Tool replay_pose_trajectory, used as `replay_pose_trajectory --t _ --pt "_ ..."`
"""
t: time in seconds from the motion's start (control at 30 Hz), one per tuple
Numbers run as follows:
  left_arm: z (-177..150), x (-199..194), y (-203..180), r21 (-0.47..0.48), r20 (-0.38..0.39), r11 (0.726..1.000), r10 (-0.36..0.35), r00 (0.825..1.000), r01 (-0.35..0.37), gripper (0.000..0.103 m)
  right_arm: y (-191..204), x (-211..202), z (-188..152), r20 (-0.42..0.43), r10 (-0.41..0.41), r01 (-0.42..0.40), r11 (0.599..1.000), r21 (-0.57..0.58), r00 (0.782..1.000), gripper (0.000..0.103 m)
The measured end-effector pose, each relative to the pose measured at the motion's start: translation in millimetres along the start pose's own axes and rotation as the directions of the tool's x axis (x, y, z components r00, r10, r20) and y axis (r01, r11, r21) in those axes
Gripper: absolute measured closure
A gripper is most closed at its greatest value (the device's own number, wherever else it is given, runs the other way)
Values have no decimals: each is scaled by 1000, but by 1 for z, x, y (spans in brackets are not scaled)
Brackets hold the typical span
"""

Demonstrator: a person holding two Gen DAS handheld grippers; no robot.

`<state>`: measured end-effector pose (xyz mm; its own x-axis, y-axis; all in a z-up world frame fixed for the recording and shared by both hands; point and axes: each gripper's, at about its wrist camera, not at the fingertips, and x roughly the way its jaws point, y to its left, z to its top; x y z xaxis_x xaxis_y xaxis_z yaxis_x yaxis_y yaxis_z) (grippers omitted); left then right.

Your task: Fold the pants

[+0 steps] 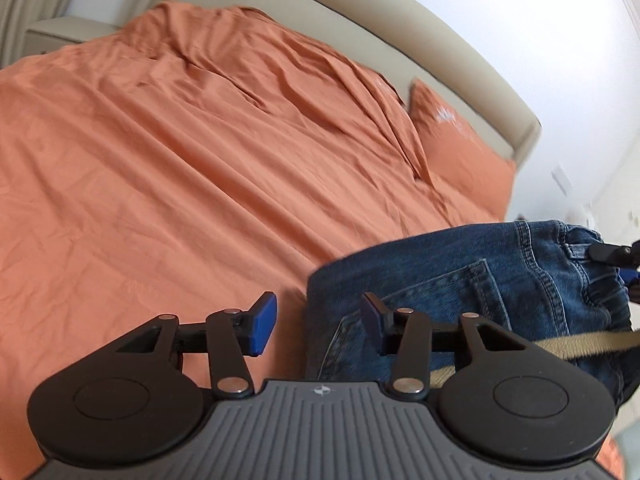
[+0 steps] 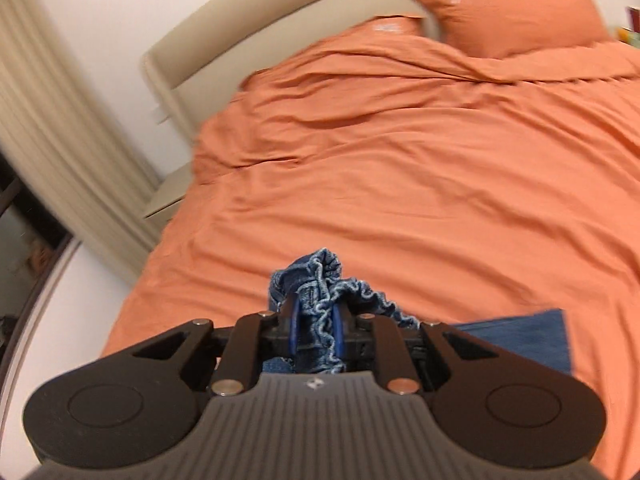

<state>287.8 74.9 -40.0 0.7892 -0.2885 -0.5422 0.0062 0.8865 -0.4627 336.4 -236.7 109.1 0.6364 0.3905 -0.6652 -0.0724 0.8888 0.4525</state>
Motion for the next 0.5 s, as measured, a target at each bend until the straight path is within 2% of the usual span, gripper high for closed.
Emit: replay_pose_trajectory --t 0.13,0.3,0.4,0.5 --pt "-13 12 -15 74 -45 997 -4 999 8 52 -55 0 -16 -9 -67 68 994 80 998 91" --pt "-23 23 -32 150 -84 988 -23 996 35 52 -126 19 -36 -37 -165 169 973 156 986 91" --pt "-31 34 -40 181 -118 983 -22 993 43 52 -163 38 -52 -72 -179 191 957 219 981 91" --pt "-41 46 -45 230 -152 973 13 988 23 52 -185 52 -62 -65 -190 200 952 233 980 91"
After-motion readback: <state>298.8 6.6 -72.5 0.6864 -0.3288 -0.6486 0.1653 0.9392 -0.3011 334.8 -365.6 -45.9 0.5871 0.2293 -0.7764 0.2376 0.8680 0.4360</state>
